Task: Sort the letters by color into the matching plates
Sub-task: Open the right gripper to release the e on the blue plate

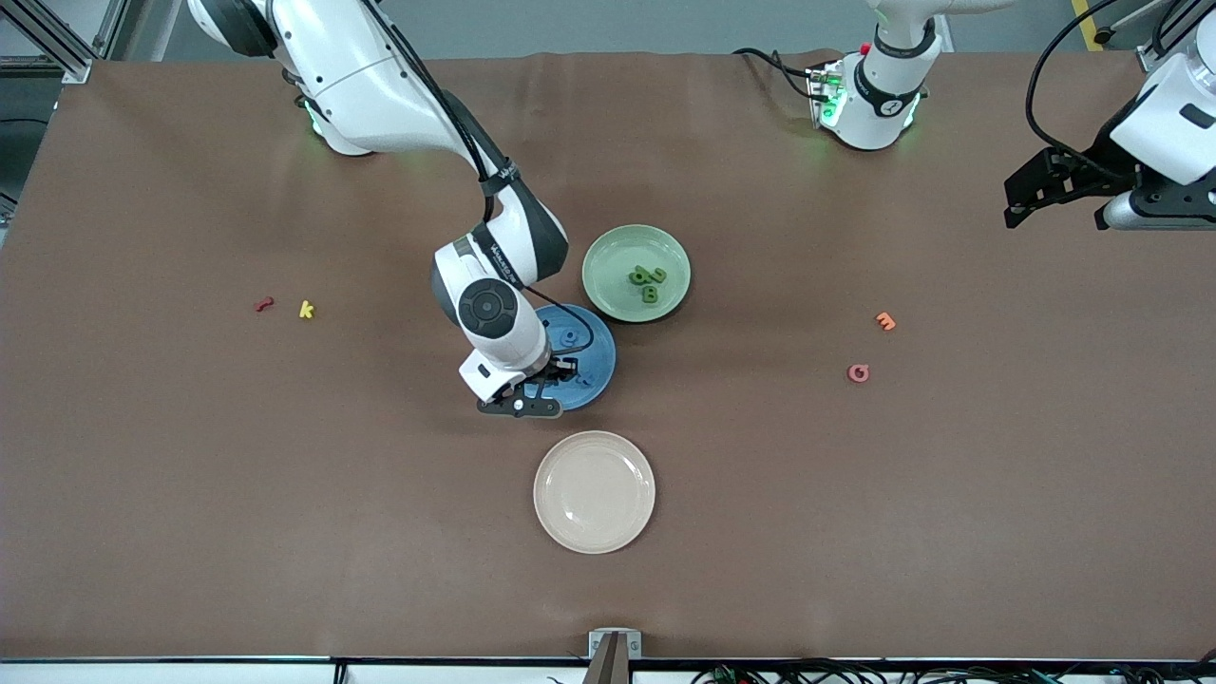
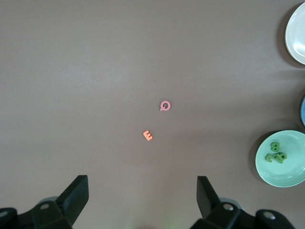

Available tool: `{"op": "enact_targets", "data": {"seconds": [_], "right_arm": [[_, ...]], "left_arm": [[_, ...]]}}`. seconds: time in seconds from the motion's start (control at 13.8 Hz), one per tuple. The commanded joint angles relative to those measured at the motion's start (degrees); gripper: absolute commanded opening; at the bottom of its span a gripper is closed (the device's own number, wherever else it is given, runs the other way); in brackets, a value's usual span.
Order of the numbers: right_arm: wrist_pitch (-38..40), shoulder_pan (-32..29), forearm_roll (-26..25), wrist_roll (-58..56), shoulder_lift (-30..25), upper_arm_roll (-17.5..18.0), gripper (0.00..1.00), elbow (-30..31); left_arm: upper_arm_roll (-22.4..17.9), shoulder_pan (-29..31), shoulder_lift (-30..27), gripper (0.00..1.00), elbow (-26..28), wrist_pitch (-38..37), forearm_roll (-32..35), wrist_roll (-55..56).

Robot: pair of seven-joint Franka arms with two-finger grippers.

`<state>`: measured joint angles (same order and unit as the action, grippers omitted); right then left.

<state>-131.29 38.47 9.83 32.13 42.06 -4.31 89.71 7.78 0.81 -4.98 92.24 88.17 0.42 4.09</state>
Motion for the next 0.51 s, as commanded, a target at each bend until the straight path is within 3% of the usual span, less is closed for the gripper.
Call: {"op": "enact_targets", "data": {"seconds": [0.0, 0.15, 0.22, 0.36, 0.44], "right_arm": [[-1.3, 1.6, 0.9, 0.5, 2.1, -0.4, 0.14, -1.9], [-1.3, 1.6, 1.0, 0.5, 2.1, -0.4, 0.18, -1.9], [-1.3, 1.6, 1.0, 0.5, 2.1, -0.4, 0.30, -1.9], [-1.1, 1.6, 1.0, 0.4, 1.7, -0.4, 0.92, -1.9], [-0.7, 1.5, 0.9, 0.1, 1.2, -0.4, 0.97, -1.9]], "left_arm": [[0.1, 0.5, -2.0, 1.00, 0.7, -0.1, 0.9, -0.7], [0.0, 0.5, -2.1, 1.00, 0.7, -0.1, 0.8, -1.0], [0.0, 0.5, -2.1, 1.00, 0.7, -0.1, 0.8, -1.1], [-0.1, 0.6, -2.5, 1.00, 0.8, -0.1, 0.8, -1.1], [0.0, 0.5, -2.5, 1.00, 0.7, -0.1, 0.8, -1.2]]}}
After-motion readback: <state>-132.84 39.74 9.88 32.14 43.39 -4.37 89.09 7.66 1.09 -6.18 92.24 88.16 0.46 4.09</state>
